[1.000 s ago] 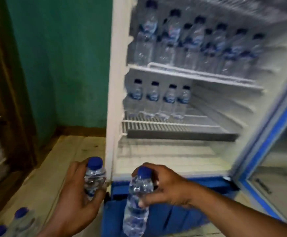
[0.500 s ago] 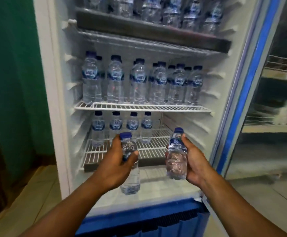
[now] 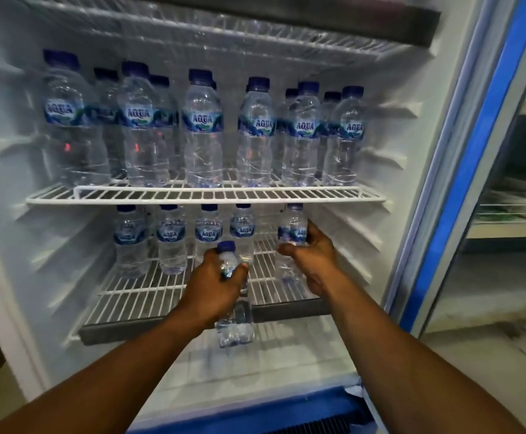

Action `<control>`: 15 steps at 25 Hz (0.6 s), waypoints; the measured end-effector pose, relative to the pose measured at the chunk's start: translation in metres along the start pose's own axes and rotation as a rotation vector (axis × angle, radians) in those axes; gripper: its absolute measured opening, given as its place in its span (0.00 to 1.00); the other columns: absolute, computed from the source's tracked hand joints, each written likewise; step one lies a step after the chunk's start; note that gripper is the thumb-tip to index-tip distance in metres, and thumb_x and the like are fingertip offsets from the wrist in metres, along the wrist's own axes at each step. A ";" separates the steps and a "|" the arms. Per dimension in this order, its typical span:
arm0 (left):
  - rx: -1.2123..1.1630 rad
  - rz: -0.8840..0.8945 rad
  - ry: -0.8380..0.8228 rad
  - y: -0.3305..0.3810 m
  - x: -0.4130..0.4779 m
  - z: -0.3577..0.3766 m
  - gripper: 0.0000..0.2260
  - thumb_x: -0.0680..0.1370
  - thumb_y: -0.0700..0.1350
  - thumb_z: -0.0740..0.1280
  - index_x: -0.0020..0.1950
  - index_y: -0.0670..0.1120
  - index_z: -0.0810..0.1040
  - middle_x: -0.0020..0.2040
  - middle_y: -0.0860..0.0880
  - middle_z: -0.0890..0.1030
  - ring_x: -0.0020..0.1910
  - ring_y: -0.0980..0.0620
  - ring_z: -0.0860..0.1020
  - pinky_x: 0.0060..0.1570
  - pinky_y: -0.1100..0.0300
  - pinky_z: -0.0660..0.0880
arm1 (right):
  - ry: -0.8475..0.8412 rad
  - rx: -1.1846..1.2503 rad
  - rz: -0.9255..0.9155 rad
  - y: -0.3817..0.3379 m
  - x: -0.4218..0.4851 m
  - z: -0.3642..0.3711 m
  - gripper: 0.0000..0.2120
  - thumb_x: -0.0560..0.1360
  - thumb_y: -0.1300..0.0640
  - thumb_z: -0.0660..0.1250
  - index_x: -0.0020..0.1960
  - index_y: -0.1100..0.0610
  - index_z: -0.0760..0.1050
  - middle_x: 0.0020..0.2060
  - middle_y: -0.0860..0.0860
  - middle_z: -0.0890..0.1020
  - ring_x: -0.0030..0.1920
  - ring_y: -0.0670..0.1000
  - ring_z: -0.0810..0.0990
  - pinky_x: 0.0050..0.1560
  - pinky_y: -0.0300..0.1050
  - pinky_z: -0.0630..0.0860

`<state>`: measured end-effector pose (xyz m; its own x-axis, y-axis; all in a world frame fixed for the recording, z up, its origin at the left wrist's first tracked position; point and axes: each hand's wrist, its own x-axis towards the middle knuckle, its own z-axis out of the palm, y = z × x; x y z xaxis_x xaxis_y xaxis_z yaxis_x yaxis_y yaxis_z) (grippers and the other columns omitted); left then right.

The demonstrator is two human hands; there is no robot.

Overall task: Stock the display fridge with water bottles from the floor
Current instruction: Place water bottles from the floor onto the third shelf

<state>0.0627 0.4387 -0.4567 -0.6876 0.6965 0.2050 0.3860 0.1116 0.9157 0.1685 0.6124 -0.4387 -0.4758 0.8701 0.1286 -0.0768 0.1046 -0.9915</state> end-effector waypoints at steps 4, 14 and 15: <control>-0.194 -0.098 0.003 -0.003 0.009 0.005 0.09 0.79 0.52 0.66 0.58 0.56 0.72 0.48 0.56 0.80 0.45 0.56 0.81 0.43 0.57 0.79 | 0.028 -0.057 -0.091 0.024 0.038 0.018 0.30 0.67 0.68 0.77 0.65 0.54 0.72 0.56 0.51 0.82 0.54 0.51 0.82 0.50 0.43 0.79; -0.388 -0.188 -0.056 -0.005 0.011 0.003 0.03 0.80 0.50 0.66 0.53 0.53 0.76 0.47 0.50 0.83 0.37 0.53 0.85 0.33 0.60 0.79 | 0.068 -0.290 -0.185 0.060 0.058 0.027 0.36 0.69 0.60 0.77 0.72 0.50 0.65 0.63 0.48 0.77 0.60 0.49 0.77 0.61 0.47 0.76; -0.391 -0.211 -0.059 -0.006 0.013 0.003 0.05 0.80 0.50 0.66 0.54 0.52 0.76 0.48 0.48 0.83 0.37 0.51 0.85 0.35 0.57 0.80 | 0.043 -0.336 -0.182 0.061 0.058 0.025 0.36 0.69 0.61 0.77 0.72 0.50 0.65 0.61 0.46 0.77 0.58 0.48 0.77 0.58 0.44 0.76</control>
<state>0.0531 0.4489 -0.4602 -0.6860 0.7275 -0.0098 -0.0282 -0.0132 0.9995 0.1144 0.6568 -0.4917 -0.4433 0.8412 0.3097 0.1383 0.4056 -0.9035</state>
